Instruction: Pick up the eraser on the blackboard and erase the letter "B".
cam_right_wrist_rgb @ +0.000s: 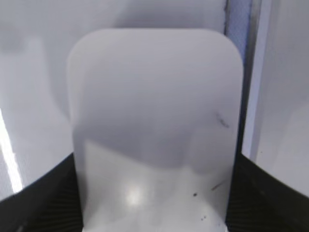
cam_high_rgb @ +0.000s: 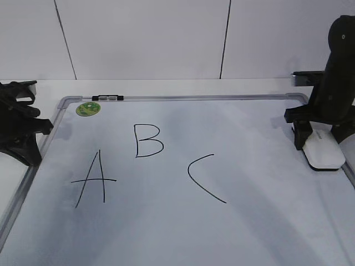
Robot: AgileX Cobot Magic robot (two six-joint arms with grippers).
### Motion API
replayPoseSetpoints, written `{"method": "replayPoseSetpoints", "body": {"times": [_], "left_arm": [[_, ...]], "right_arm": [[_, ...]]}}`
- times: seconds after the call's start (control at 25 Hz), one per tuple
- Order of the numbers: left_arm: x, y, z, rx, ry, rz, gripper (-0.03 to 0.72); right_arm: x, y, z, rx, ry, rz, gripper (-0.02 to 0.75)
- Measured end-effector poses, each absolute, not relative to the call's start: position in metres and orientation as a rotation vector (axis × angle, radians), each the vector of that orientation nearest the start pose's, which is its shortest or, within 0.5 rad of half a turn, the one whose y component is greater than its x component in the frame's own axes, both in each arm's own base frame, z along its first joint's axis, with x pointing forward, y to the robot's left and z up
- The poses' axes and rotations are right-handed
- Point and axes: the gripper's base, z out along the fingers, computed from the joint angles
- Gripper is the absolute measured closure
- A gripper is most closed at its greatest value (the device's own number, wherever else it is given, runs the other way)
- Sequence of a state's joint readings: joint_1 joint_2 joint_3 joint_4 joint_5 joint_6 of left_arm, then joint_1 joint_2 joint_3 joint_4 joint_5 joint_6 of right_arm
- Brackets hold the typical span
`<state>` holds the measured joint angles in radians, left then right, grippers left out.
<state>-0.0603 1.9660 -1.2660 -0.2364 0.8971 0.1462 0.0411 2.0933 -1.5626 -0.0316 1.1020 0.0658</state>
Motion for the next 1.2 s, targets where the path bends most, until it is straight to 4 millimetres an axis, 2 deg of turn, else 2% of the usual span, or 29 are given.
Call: {"method": "replayPoseSetpoints", "body": {"times": [0.36, 0.56, 0.84, 0.92, 1.04, 1.2], "left_arm": [[0.367, -0.039, 0.153, 0.099, 3.06, -0.287, 0.666], [0.367, -0.039, 0.153, 0.099, 3.06, -0.287, 0.666], [0.367, -0.039, 0.153, 0.099, 3.063, -0.287, 0.666], [0.367, -0.039, 0.153, 0.099, 3.064, -0.288, 0.666], [0.366, -0.039, 0.153, 0.1, 3.067, -0.289, 0.666], [0.367, -0.039, 0.154, 0.1, 3.066, -0.289, 0.666]], "right_arm": [[0.412, 0.016, 0.171, 0.033, 3.13, -0.011, 0.184], [0.416, 0.019, 0.178, 0.056, 3.157, 0.024, 0.188], [0.437, 0.024, 0.217, 0.044, 3.023, 0.092, 0.188], [0.441, 0.032, 0.227, 0.028, 2.988, 0.124, 0.188], [0.444, 0.055, 0.24, -0.044, 2.945, 0.155, 0.188], [0.443, 0.102, 0.245, -0.191, 2.92, 0.191, 0.188]]}}
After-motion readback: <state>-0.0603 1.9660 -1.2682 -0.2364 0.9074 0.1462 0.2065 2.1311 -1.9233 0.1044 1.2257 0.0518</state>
